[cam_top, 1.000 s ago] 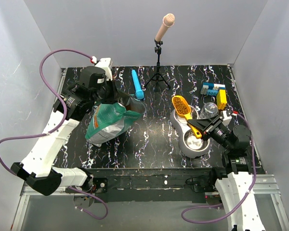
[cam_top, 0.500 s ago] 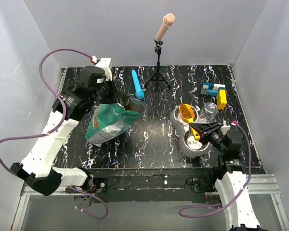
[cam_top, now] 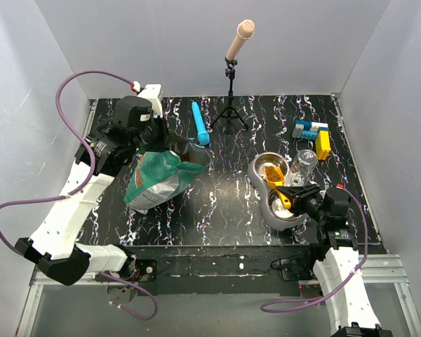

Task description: Serve the pet food

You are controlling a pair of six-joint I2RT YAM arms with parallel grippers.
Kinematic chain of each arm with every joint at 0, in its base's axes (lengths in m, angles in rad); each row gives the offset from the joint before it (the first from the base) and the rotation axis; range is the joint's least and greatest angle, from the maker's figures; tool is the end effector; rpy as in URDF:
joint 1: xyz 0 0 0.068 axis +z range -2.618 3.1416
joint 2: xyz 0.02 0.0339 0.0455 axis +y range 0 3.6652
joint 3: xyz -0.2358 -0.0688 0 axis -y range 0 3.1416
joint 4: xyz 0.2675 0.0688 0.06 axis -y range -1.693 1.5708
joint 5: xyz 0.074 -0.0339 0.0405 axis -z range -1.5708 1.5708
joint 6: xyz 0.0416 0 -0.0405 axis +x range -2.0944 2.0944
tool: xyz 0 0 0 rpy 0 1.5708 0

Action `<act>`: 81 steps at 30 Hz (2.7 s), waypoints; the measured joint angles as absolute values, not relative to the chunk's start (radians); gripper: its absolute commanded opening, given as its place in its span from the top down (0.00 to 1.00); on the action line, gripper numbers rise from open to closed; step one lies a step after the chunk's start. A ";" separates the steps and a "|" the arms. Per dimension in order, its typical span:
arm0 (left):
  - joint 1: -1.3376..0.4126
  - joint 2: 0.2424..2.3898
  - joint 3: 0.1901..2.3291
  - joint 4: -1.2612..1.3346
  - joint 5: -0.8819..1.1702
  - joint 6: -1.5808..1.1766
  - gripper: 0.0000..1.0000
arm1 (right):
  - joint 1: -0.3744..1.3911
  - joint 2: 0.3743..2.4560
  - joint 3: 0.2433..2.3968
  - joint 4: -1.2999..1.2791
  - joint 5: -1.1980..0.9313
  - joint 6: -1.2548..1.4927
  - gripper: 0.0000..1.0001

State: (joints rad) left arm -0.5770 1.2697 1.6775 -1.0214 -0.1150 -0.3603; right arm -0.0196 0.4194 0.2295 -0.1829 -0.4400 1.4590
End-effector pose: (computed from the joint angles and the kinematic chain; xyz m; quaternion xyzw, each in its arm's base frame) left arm 0.2256 -0.1412 0.4335 0.0695 0.8838 -0.1622 0.4332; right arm 0.1829 0.0141 0.1773 0.4521 0.6785 0.4982 0.2950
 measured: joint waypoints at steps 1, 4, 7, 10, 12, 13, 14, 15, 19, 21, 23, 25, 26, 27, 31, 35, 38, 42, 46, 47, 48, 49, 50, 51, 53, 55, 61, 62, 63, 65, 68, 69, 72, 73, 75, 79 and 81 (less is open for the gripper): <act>-0.577 1.270 1.678 -1.021 -0.115 -0.361 1.00 | -0.020 0.420 0.236 -0.205 -0.433 1.456 0.99; -0.577 1.270 1.678 -1.021 -0.116 -0.363 1.00 | -0.020 0.419 0.256 -0.255 -0.413 1.447 0.99; -0.577 1.270 1.678 -1.021 -0.117 -0.363 1.00 | -0.020 0.430 0.278 -0.291 -0.402 1.439 0.99; -0.577 1.270 1.678 -1.021 -0.120 -0.363 1.00 | -0.020 0.459 0.316 -0.335 -0.394 1.431 0.99; -0.577 1.270 1.678 -1.021 -0.120 -0.364 1.00 | -0.020 0.483 0.349 -0.361 -0.392 1.422 0.99; -0.577 1.270 1.678 -1.021 -0.120 -0.366 1.00 | -0.020 0.494 0.365 -0.372 -0.392 1.416 0.99; -0.577 1.270 1.678 -1.021 -0.120 -0.367 1.00 | -0.020 0.503 0.379 -0.381 -0.391 1.412 0.99; -0.577 1.270 1.678 -1.021 -0.120 -0.368 1.00 | -0.020 0.509 0.390 -0.392 -0.390 1.410 0.99; -0.577 1.270 1.678 -1.021 -0.121 -0.375 1.00 | -0.020 0.522 0.421 -0.425 -0.383 1.409 0.99; -0.577 1.270 1.678 -1.021 -0.121 -0.378 1.00 | -0.020 0.534 0.436 -0.445 -0.383 1.409 0.99; -0.577 1.270 1.678 -1.021 -0.121 -0.379 1.00 | -0.020 0.556 0.450 -0.463 -0.384 1.406 0.99; -0.577 1.270 1.678 -1.021 -0.121 -0.382 1.00 | -0.020 0.585 0.467 -0.476 -0.384 1.402 0.99; -0.577 1.270 1.678 -1.021 -0.121 -0.383 1.00 | -0.020 0.598 0.475 -0.479 -0.384 1.401 0.99; -0.577 1.270 1.678 -1.021 -0.121 -0.384 1.00 | -0.020 0.612 0.482 -0.480 -0.384 1.399 0.99; -0.577 1.269 1.678 -1.021 -0.125 -0.387 1.00 | -0.020 0.667 0.522 -0.511 -0.384 1.388 0.99; -0.577 1.267 1.678 -1.023 -0.130 -0.390 1.00 | -0.020 0.730 0.595 -0.557 -0.384 1.373 0.99; -0.577 1.266 1.678 -1.024 -0.132 -0.394 1.00 | -0.020 0.754 0.635 -0.564 -0.384 1.364 0.99; -0.577 1.266 1.678 -1.024 -0.136 -0.397 1.00 | -0.020 0.787 0.670 -0.591 -0.384 1.357 0.99; -0.577 1.266 1.678 -1.024 -0.139 -0.398 1.00 | -0.020 0.819 0.699 -0.636 -0.383 1.353 0.99; -0.577 1.266 1.678 -1.024 -0.139 -0.400 1.00 | -0.020 0.824 0.706 -0.648 -0.383 1.353 0.99; -0.577 1.266 1.678 -1.024 -0.139 -0.401 1.00 | -0.020 0.831 0.713 -0.658 -0.384 1.352 0.99; -0.577 1.266 1.678 -1.024 -0.139 -0.402 1.00 | -0.019 0.840 0.721 -0.666 -0.384 1.350 0.99; -0.577 1.266 1.678 -1.024 -0.139 -0.402 1.00 | -0.019 0.848 0.728 -0.674 -0.384 1.349 0.99; -0.577 1.266 1.678 -1.024 -0.139 -0.402 1.00 | -0.019 0.863 0.742 -0.691 -0.382 1.346 0.99; -0.577 1.266 1.678 -1.024 -0.139 -0.403 1.00 | -0.014 0.888 0.765 -0.713 -0.376 1.339 0.99; -0.577 1.266 1.678 -1.024 -0.139 -0.404 1.00 | -0.010 0.907 0.791 -0.734 -0.370 1.332 0.99; -0.577 1.266 1.678 -1.024 -0.139 -0.404 1.00 | 0.008 0.910 0.837 -0.758 -0.357 1.327 0.99; -0.577 1.266 1.678 -1.024 -0.139 -0.404 1.00 | 0.014 0.911 0.838 -0.758 -0.356 1.327 0.99; -0.577 1.266 1.678 -1.024 -0.139 -0.404 1.00 | 0.019 0.914 0.838 -0.760 -0.357 1.327 0.99; -0.577 1.266 1.678 -1.024 -0.139 -0.404 1.00 | 0.029 0.926 0.837 -0.762 -0.361 1.328 0.99; -0.577 1.266 1.678 -1.024 -0.139 -0.403 1.00 | 0.039 0.938 0.839 -0.763 -0.355 1.327 0.99; -0.577 1.266 1.678 -1.024 -0.139 -0.404 1.00 | 0.041 0.941 0.845 -0.769 -0.350 1.326 0.99; -0.577 1.266 1.678 -1.024 -0.139 -0.404 1.00 | 0.043 0.949 0.865 -0.781 -0.339 1.320 0.99; -0.577 1.266 1.678 -1.024 -0.139 -0.404 1.00 | 0.043 0.950 0.866 -0.782 -0.339 1.320 0.99; -0.577 1.266 1.678 -1.024 -0.139 -0.404 1.00 | 0.043 0.951 0.863 -0.783 -0.341 1.324 0.99; -0.577 1.266 1.678 -1.024 -0.138 -0.404 1.00 | 0.046 0.949 0.864 -0.785 -0.331 1.322 0.99; -0.577 1.266 1.678 -1.024 -0.135 -0.404 1.00 | 0.046 0.948 0.865 -0.785 -0.326 1.319 0.99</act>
State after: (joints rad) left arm -0.5766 1.2659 1.6775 -1.0245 -0.1349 -0.4042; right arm 0.0463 0.9482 0.8646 -0.7853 -0.3264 1.3193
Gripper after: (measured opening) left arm 0.010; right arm 0.332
